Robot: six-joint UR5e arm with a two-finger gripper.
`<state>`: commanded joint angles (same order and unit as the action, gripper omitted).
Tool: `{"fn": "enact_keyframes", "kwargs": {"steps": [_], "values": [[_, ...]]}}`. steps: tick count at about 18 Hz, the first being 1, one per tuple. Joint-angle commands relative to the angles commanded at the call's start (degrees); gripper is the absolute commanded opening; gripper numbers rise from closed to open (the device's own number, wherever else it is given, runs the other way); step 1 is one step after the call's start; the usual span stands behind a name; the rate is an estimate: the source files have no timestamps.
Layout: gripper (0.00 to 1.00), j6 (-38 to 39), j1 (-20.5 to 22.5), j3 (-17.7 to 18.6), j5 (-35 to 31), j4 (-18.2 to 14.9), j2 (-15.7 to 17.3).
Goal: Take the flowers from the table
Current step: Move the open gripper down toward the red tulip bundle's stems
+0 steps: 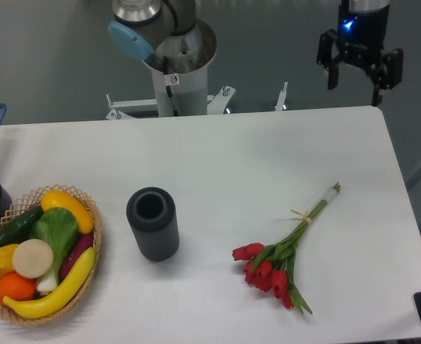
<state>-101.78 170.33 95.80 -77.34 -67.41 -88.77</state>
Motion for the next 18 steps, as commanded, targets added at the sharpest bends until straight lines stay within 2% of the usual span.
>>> {"fn": "enact_keyframes", "kwargs": {"steps": [6, 9, 12, 13, 18], "values": [[1.00, 2.0, -0.3, 0.6, 1.4, 0.8, -0.3], [1.00, 7.3, -0.4, 2.2, 1.8, 4.2, -0.3], [1.00, 20.0, -1.1, 4.0, 1.7, 8.0, -0.3], [1.00, 22.6, -2.8, 3.9, 1.6, 9.1, -0.6], [1.00, 27.0, -5.2, 4.0, 2.4, 9.5, -2.9]]}}
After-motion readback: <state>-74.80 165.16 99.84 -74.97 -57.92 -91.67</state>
